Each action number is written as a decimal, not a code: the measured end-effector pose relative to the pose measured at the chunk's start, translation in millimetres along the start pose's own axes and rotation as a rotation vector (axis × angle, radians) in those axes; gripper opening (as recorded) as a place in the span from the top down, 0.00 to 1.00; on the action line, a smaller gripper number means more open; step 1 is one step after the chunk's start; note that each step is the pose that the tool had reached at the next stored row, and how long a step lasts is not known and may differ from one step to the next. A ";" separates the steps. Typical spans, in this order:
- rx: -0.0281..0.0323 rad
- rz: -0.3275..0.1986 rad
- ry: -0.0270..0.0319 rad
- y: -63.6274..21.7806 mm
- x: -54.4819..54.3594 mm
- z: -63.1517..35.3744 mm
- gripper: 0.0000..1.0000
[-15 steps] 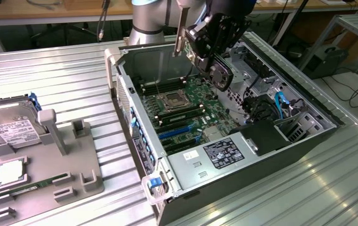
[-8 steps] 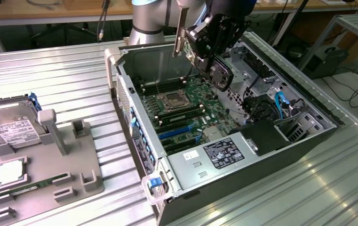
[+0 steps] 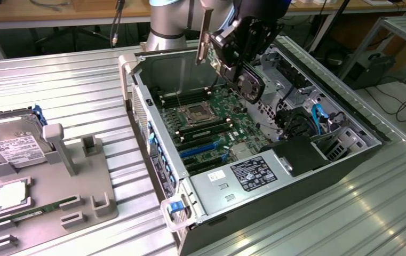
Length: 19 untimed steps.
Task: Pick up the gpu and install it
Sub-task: 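Insert the gpu into the slot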
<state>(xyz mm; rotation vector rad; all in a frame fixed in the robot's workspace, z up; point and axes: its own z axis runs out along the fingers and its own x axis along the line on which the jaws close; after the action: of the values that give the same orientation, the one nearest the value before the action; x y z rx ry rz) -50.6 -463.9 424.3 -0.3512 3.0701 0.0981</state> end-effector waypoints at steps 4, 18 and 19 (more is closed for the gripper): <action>-0.0006 -0.010 0.0005 -0.1 0.0 0.4 0.73; -0.0025 -0.044 0.0025 -0.7 0.2 1.6 0.73; -0.0026 -0.046 0.0026 -0.7 0.2 1.7 0.73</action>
<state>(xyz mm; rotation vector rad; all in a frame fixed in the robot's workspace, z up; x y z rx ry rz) -50.6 -464.5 422.6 -0.4219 3.0626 0.0999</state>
